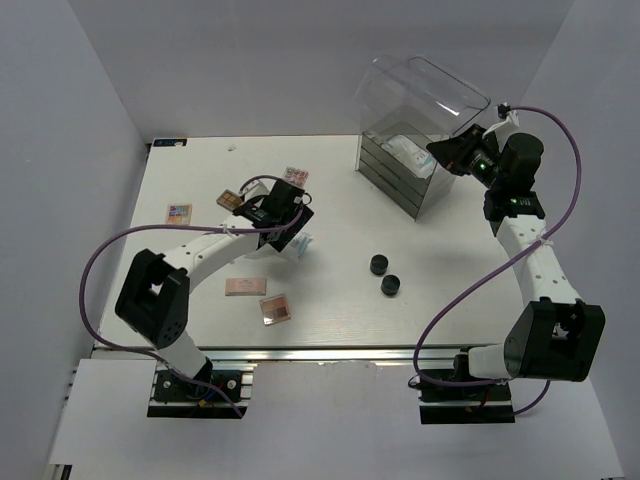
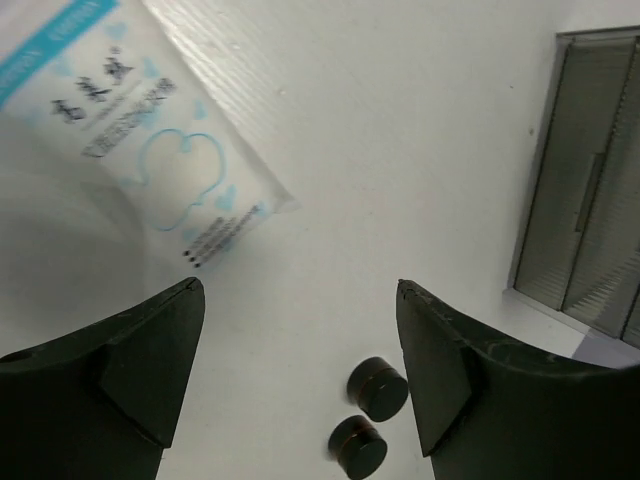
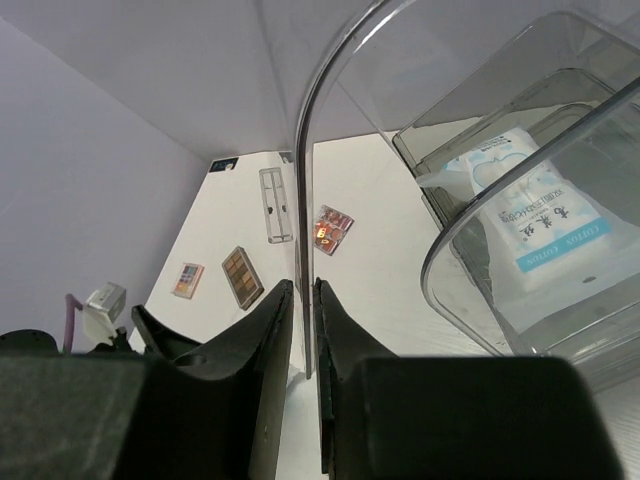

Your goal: Organize the makeup

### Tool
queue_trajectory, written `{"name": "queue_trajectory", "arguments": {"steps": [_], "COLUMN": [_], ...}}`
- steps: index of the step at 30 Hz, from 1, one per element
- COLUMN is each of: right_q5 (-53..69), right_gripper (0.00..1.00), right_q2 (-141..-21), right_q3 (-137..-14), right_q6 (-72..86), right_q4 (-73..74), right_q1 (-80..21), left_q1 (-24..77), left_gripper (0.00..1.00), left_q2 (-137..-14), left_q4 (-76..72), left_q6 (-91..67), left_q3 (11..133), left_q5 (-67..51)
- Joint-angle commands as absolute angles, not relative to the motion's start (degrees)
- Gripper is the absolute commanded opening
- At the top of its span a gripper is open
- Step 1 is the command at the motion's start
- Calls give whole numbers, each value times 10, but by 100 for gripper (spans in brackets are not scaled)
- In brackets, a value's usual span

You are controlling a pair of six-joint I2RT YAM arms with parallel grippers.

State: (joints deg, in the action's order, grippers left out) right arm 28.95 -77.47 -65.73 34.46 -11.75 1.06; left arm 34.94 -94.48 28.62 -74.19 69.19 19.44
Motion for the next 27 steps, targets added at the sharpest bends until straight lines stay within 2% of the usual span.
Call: {"name": "queue_trajectory", "arguments": {"steps": [1,9,17,24,27], "right_q5": [315,309,310,311,313], "right_gripper": [20,20,20,20,20], "right_q2": [-747,-745,-745,-738,-737], "right_q3": [-653,-648,-646,-641,-636], "right_q6": [338,330,330,330,330], "right_q4": [-147,-144,-142,-143,-144], "right_q1": [10,10,10,10,10], "left_q1": [338,292,266,265,264], "left_gripper": [87,86,82,72,57], "left_q2": [-891,-884,-947,-986,-992], "left_q4": [337,321,313,295,285], "left_q6": [-760,-757,-717,-723,-725], "left_q3": [677,621,651,638,640], "left_q5": [229,200,183,171,172]}}
